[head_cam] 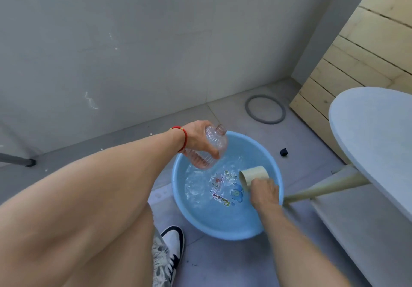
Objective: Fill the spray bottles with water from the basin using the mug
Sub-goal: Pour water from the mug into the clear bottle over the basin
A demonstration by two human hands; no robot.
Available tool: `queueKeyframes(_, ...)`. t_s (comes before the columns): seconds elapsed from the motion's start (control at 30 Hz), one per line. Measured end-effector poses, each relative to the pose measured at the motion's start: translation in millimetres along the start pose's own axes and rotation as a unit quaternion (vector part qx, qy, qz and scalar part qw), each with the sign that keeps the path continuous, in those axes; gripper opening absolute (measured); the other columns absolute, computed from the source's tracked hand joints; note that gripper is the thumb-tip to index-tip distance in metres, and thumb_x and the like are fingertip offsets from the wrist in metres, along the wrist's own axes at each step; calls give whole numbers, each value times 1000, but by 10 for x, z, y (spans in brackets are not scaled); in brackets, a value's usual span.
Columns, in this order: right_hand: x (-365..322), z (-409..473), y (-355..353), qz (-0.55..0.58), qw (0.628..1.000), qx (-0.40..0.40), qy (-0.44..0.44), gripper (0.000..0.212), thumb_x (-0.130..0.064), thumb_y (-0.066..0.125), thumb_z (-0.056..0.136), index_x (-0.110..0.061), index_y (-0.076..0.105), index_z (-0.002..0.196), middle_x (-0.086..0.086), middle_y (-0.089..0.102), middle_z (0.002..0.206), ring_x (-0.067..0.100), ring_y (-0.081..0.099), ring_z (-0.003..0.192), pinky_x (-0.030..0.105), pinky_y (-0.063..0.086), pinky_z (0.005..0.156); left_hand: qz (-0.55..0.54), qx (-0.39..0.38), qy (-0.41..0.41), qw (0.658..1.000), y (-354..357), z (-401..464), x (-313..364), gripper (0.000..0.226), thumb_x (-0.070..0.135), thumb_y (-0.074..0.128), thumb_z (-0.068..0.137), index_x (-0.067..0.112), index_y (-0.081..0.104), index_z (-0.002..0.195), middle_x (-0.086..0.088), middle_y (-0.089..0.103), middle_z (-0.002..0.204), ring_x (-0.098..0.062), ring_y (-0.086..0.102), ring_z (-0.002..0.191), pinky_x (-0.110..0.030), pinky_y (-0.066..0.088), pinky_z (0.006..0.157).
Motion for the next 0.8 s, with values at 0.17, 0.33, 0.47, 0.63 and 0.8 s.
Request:
queueKeyframes(0.17,-185,-129,543,82,996,-22,14,34,-14,44,100,-18,65,126,10,63,131,30,45,130,36,36,104,-7,-6,-9,1000,7,26,-71,92,42,99,42,34,58,124,4,64,117,-23,65,106,-55,65,70)
queueKeyframes(0.33,-205,-128,572,289,951,-57,93,30,-20,51,98,-3,71,114,19,71,117,37,62,116,36,49,91,2,-16,-16,1000,13,8,-51,89,35,100,53,36,54,129,5,60,119,-24,61,107,-56,64,76)
queueKeyframes(0.47,34,-146,456,510,841,-98,149,22,-19,66,86,-4,79,75,7,73,67,28,68,77,38,56,73,8,-11,-19,1000,-3,-37,-4,90,39,99,50,38,54,127,5,60,119,-24,62,107,-56,65,74)
queueKeyframes(0.63,210,-254,-241,591,795,-92,95,26,-13,65,84,-10,71,59,0,55,51,19,54,66,29,48,64,-8,-17,-21,1000,-44,-109,67,95,35,100,56,37,50,137,4,56,124,-28,58,112,-52,64,75)
queueKeyframes(0.8,467,-273,-1208,582,812,-17,40,27,-14,65,87,-9,67,60,4,63,59,19,61,69,28,49,61,-64,-23,-29,997,-78,-167,105,106,39,101,42,40,51,136,2,56,129,-31,57,117,-57,64,72)
Point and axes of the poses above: each hand's wrist, its own z-axis towards the middle knuckle, its own y-axis out of the palm, x = y × z, the point moved 9 cm from there along z, towards the middle knuckle
